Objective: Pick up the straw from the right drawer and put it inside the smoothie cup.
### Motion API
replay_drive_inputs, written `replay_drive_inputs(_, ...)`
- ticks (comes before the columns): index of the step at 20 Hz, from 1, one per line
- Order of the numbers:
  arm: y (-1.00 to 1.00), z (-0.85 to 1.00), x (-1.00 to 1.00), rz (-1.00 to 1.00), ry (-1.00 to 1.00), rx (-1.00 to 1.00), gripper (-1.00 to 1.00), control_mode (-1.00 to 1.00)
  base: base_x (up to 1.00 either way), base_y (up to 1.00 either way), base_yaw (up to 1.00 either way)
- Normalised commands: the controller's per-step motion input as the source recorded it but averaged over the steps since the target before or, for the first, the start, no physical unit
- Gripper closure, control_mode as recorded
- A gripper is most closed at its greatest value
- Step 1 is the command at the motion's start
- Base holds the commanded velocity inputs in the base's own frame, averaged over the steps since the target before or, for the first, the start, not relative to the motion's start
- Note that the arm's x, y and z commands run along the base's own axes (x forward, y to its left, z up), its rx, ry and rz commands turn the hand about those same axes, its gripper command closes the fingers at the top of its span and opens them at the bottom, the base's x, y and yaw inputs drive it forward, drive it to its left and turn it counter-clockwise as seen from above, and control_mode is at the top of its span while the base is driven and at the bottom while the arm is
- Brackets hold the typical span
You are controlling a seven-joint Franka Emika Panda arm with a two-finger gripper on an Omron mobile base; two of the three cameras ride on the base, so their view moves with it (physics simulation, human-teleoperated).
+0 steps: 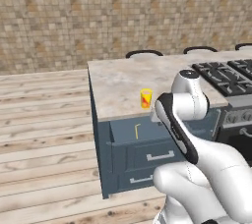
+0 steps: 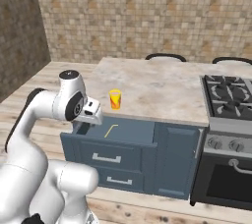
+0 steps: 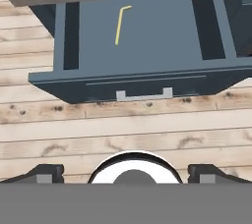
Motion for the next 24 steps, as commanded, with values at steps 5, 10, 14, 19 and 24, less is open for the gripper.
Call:
replay_drive_inputs(5,-0.07,-0.39,0.48,0.0,0.04,0.0,-1.0,-1.0,0.0,0.0,0.0)
replay_drive_inputs(10,-0.3,-0.28,0.18,0.0,0.01,0.0,-1.0,-1.0,0.0,0.0,0.0)
replay_drive_inputs(14,-0.4,-0.22,0.03,0.0,0.0,0.0,-1.0,-1.0,0.0,0.0,0.0)
replay_drive_inputs(19,-0.3,-0.19,0.03,0.0,0.0,0.0,-1.0,-1.0,0.0,0.0,0.0)
replay_drive_inputs(24,-0.2,-0.25,0.12,0.0,0.04,0.0,-1.0,-1.0,0.0,0.0,0.0)
